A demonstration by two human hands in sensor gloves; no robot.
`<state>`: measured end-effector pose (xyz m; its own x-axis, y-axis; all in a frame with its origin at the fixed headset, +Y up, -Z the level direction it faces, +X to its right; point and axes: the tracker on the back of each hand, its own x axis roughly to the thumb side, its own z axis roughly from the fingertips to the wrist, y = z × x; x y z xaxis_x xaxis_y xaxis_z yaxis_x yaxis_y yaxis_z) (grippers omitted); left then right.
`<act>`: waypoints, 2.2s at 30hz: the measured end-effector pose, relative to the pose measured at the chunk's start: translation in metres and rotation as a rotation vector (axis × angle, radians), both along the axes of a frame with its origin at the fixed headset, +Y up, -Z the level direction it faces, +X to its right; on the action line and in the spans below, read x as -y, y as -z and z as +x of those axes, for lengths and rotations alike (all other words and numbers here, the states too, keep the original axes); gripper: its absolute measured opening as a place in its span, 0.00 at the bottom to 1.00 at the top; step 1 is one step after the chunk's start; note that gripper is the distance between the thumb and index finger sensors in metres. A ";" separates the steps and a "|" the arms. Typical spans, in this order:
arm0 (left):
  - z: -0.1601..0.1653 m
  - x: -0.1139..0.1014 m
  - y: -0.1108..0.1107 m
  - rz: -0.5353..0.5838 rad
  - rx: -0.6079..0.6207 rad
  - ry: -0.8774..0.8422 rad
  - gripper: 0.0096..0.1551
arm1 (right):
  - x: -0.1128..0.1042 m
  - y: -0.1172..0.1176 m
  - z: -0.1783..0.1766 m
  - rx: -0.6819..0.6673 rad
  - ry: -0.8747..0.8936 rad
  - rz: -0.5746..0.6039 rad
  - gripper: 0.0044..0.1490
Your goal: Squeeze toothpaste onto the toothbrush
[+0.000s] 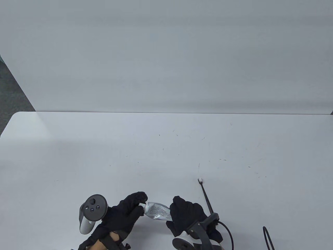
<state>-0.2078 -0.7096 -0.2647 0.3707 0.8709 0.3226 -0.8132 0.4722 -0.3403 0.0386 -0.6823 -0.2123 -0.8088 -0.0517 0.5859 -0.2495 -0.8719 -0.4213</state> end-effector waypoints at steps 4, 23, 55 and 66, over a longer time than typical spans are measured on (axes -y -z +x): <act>-0.005 -0.002 -0.002 0.078 -0.190 0.131 0.35 | 0.000 0.000 -0.001 -0.005 -0.010 -0.005 0.33; -0.003 -0.003 -0.001 0.047 -0.091 -0.019 0.29 | 0.003 0.007 0.006 0.000 0.009 -0.050 0.32; -0.037 -0.018 0.003 0.114 -0.291 -0.031 0.28 | 0.001 0.009 0.012 0.033 0.041 -0.060 0.32; -0.042 0.004 0.036 0.226 -0.416 0.670 0.29 | -0.006 0.024 0.035 0.119 0.131 -0.088 0.32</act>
